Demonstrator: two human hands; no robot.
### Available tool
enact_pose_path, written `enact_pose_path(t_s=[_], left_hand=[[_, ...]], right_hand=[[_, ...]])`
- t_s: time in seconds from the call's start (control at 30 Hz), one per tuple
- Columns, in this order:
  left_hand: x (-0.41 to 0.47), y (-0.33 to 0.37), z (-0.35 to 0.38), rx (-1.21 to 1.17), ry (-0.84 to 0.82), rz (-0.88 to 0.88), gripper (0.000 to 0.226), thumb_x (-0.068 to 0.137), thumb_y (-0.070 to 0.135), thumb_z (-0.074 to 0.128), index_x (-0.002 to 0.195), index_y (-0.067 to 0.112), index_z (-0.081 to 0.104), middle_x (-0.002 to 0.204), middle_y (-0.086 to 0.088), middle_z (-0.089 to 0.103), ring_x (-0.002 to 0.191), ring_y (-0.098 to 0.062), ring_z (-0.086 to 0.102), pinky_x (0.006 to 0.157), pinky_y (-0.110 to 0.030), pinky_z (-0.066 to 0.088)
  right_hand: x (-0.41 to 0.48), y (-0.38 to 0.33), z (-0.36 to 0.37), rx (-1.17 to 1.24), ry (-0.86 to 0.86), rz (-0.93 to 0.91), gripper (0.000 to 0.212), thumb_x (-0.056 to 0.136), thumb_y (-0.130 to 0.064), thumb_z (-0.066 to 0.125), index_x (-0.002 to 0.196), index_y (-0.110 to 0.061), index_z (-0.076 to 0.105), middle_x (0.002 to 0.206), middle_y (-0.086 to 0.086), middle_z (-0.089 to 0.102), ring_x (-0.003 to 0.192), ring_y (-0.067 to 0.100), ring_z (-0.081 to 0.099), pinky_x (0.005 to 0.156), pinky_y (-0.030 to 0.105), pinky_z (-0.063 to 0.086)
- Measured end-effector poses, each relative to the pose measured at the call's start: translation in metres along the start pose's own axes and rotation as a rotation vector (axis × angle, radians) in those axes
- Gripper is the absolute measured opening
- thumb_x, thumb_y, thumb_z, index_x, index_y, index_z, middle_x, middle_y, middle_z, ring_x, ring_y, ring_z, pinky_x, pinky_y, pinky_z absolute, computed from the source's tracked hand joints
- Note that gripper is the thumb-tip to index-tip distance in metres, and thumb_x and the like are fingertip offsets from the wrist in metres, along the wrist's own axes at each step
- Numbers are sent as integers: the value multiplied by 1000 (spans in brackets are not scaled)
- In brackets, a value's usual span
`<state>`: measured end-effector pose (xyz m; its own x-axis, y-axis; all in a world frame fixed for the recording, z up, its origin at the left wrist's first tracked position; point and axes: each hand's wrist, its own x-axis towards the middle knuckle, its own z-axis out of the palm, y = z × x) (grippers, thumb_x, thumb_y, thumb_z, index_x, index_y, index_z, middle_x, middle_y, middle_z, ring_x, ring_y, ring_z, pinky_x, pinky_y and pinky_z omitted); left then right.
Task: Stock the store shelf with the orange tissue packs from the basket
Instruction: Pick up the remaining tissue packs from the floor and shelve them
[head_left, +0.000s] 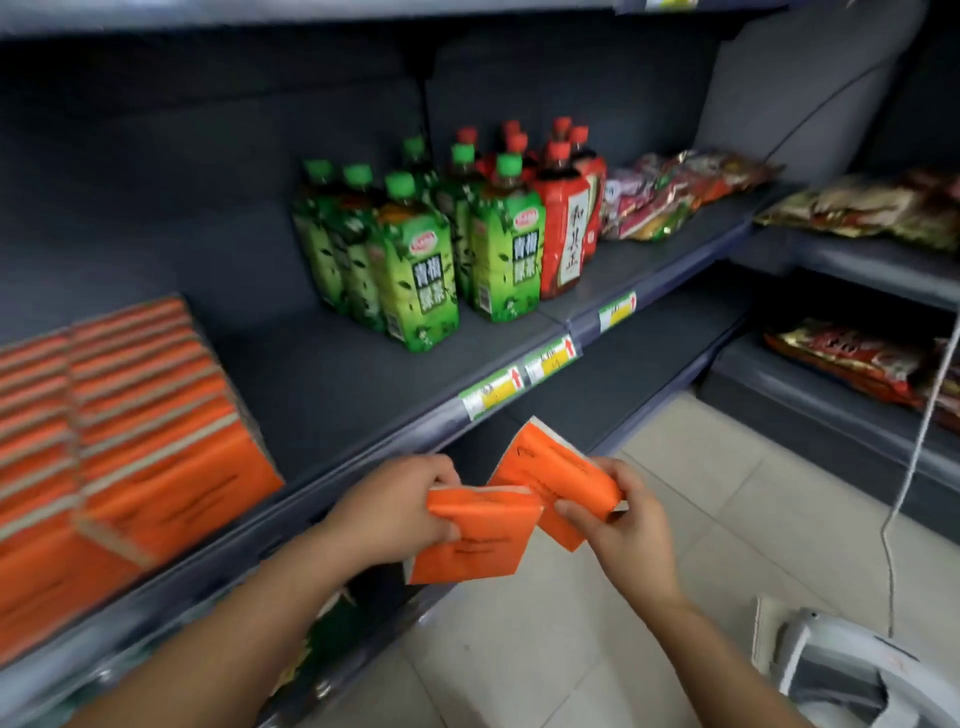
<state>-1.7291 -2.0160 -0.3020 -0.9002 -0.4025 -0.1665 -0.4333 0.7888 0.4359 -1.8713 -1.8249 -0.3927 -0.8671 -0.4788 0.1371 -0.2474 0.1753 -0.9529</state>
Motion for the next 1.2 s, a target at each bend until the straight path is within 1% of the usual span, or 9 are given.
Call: enact_pose_path(t_s=[0.13, 0.27, 0.37, 0.43, 0.57, 0.67, 0.9, 1.03, 1.2], left_hand=[[-28, -2, -52, 4, 122, 12, 28, 65, 27, 80, 87, 32, 63, 88, 10, 64, 84, -7, 59, 77, -25, 46], [-49, -9, -101, -3, 208, -14, 28, 64, 25, 82, 88, 29, 67, 79, 15, 57, 76, -4, 55, 69, -17, 41], [-58, -22, -138, -138, 242, -46, 35, 50, 43, 77, 81, 28, 68, 77, 8, 66, 74, -12, 63, 75, -35, 53], [-61, -31, -159, -202, 281, -68, 34, 52, 36, 79, 83, 25, 70, 79, 4, 71, 74, -16, 66, 76, -42, 54], [-59, -46, -195, -365, 349, -118, 30, 60, 14, 84, 86, 17, 68, 82, -5, 69, 69, -13, 63, 65, -31, 54], [-51, -62, -214, -497, 370, -187, 21, 76, -4, 72, 91, 10, 66, 83, -8, 66, 61, -8, 65, 55, -20, 56], [-6, -105, -234, -564, 554, -297, 23, 80, -4, 68, 93, 14, 61, 92, -7, 65, 70, -12, 65, 60, -21, 57], [32, -137, -236, -417, 728, -356, 28, 77, 2, 75, 96, 18, 63, 102, -9, 67, 92, -28, 66, 86, -42, 56], [78, -172, -231, -45, 706, -388, 34, 76, 12, 77, 108, 12, 65, 108, -12, 67, 102, -28, 63, 90, -36, 48]], right_hand=[[13, -61, 11, 35, 1, -124, 47, 61, -31, 80, 98, -38, 52, 95, -21, 60, 86, 3, 57, 75, 25, 48], [32, -114, 37, 4, -30, -222, 45, 66, -24, 85, 94, -37, 52, 94, -15, 62, 88, 11, 57, 77, 37, 50], [45, -147, 65, -22, -61, -319, 40, 70, -21, 83, 96, -32, 55, 99, -8, 61, 91, 14, 56, 80, 40, 50], [51, -161, 85, -46, -54, -357, 40, 72, -21, 81, 102, -27, 57, 105, -3, 58, 95, 15, 55, 81, 38, 49], [64, -170, 121, -91, -66, -352, 43, 76, -21, 79, 114, -21, 60, 109, -4, 56, 102, 17, 53, 84, 34, 45], [73, -162, 143, -99, -101, -319, 46, 77, -23, 78, 119, -22, 59, 107, -8, 55, 104, 18, 54, 87, 36, 46], [90, -135, 174, -60, -239, -275, 43, 77, -24, 79, 114, -27, 58, 109, -9, 63, 104, 15, 57, 88, 37, 48], [100, -119, 184, -16, -303, -245, 41, 74, -22, 81, 106, -33, 58, 104, -9, 65, 98, 16, 61, 85, 43, 51], [111, -114, 187, 8, -340, -241, 44, 73, -20, 82, 103, -40, 57, 100, -12, 65, 90, 15, 61, 81, 43, 52]])
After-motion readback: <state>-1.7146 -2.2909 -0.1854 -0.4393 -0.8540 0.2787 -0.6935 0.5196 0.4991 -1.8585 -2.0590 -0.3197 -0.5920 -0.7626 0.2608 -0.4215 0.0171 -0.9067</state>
